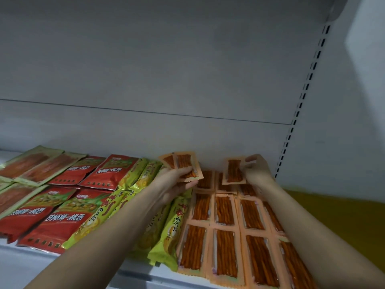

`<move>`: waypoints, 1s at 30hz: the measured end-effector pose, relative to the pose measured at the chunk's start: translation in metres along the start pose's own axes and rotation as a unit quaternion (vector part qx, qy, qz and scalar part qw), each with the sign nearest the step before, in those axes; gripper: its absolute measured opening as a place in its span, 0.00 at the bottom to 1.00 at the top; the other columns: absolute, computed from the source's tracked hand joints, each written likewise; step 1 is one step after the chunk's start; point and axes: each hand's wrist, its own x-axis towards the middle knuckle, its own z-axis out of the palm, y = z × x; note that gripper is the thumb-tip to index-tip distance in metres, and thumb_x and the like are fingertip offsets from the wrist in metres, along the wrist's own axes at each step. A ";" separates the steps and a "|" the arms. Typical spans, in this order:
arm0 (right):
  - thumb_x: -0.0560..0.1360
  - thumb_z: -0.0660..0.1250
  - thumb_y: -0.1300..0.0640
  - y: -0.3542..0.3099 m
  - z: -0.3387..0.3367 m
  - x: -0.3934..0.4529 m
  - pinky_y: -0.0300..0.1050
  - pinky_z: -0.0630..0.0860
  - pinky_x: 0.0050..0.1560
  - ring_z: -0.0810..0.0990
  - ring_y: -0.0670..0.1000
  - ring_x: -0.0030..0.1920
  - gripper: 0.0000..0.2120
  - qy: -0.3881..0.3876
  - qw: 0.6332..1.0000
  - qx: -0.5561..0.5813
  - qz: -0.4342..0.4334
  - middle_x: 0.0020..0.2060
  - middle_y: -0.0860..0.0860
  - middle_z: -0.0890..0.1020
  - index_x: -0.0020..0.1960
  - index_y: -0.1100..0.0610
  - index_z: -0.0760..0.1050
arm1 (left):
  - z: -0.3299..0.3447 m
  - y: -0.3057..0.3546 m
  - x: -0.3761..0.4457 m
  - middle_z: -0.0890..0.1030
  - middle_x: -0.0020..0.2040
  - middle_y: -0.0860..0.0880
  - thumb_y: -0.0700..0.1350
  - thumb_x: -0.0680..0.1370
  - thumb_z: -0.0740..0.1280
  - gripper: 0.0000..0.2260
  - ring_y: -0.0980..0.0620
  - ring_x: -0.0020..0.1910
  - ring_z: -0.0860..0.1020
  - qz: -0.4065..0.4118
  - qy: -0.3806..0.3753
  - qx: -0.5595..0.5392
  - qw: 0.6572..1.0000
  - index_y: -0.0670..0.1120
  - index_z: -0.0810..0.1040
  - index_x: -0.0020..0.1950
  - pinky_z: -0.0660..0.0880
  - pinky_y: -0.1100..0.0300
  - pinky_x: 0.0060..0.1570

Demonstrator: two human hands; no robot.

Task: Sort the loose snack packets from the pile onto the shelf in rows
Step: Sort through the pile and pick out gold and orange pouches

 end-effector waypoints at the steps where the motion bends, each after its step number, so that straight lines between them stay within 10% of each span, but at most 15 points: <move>1: 0.76 0.58 0.69 0.006 0.001 0.004 0.37 0.71 0.32 0.79 0.57 0.49 0.10 0.000 1.000 -0.022 0.002 0.50 0.59 0.78 0.55 0.62 0.72 | -0.003 0.002 0.000 0.84 0.42 0.41 0.32 0.80 0.66 0.05 0.48 0.37 0.85 0.003 0.005 -0.001 1.000 0.38 0.78 0.54 0.81 0.60 0.29; 11: 0.76 0.63 0.65 0.020 0.027 0.005 0.43 0.67 0.30 0.75 0.53 0.35 0.06 -0.042 0.993 -0.107 -0.002 0.39 0.55 0.77 0.48 0.56 0.68 | -0.018 0.001 -0.006 0.86 0.39 0.42 0.36 0.77 0.72 0.10 0.50 0.33 0.85 0.005 0.011 0.056 0.998 0.38 0.78 0.57 0.81 0.61 0.29; 18: 0.79 0.63 0.53 0.021 0.029 -0.004 0.52 0.78 0.42 0.80 0.60 0.44 0.08 -0.027 0.948 -0.306 -0.089 0.44 0.56 0.79 0.52 0.55 0.66 | -0.014 -0.003 -0.009 0.85 0.38 0.44 0.39 0.76 0.73 0.10 0.52 0.31 0.83 -0.001 0.012 0.086 0.996 0.38 0.79 0.55 0.79 0.62 0.28; 24: 0.80 0.63 0.45 -0.029 0.021 -0.031 0.43 0.75 0.30 0.79 0.50 0.31 0.12 -0.120 0.990 -0.038 -0.071 0.42 0.55 0.83 0.55 0.53 0.72 | 0.000 -0.006 -0.001 0.86 0.42 0.42 0.37 0.75 0.74 0.12 0.50 0.37 0.86 -0.001 -0.006 0.076 0.997 0.37 0.79 0.56 0.80 0.61 0.29; 30: 0.76 0.72 0.52 -0.042 0.010 -0.052 0.40 0.74 0.26 0.78 0.49 0.27 0.16 -0.197 0.977 0.003 -0.078 0.46 0.55 0.82 0.59 0.56 0.71 | 0.024 -0.022 0.006 0.85 0.50 0.37 0.36 0.76 0.73 0.13 0.46 0.44 0.84 0.029 -0.038 0.108 0.993 0.36 0.80 0.59 0.82 0.59 0.35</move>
